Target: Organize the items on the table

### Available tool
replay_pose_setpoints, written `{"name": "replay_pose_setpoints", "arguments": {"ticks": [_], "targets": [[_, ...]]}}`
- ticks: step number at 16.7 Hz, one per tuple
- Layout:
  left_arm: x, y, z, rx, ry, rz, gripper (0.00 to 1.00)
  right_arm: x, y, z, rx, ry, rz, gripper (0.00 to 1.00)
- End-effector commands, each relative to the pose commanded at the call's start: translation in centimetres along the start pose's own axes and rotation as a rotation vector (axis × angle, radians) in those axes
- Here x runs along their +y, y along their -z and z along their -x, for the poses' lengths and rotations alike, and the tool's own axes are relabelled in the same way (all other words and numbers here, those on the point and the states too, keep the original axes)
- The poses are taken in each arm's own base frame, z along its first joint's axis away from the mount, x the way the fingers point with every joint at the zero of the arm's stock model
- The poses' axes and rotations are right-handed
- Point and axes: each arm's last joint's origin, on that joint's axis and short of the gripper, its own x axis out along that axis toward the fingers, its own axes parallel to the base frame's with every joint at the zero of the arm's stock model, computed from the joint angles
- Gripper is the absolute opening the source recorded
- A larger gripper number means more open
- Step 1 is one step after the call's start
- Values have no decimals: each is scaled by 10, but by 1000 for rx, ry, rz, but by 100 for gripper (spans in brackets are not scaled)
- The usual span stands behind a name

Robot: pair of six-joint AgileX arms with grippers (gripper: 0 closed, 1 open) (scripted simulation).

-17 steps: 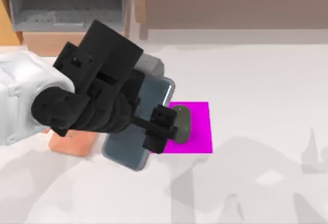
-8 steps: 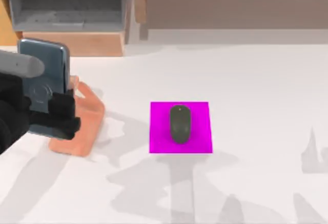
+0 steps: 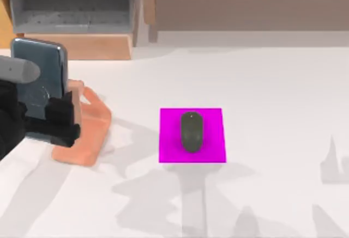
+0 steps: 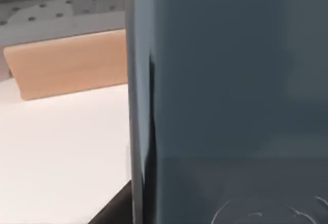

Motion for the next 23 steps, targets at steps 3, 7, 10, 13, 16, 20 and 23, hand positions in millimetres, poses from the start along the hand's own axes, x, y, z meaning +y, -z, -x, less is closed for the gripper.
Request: {"name": "replay_pose_setpoints", "arguments": {"ticks": [3, 7, 10, 13, 16, 20, 23], "targets": [[0, -24, 19, -141, 19, -49, 0, 0, 0, 0, 0, 0, 0, 100], [-2, -52, 36, -296, 44, -128, 0, 0, 0, 0, 0, 0, 0, 100], [-4, -42, 11, -232, 54, -128, 0, 0, 0, 0, 0, 0, 0, 100], [-1, -9, -26, -63, 32, -74, 0, 0, 0, 0, 0, 0, 0, 100], [2, 5, -48, 14, -2, -7, 0, 0, 0, 0, 0, 0, 0, 100], [2, 6, -52, 18, -8, 11, 0, 0, 0, 0, 0, 0, 0, 100], [2, 6, -52, 18, -8, 11, 8, 0, 0, 0, 0, 0, 0, 100]]}}
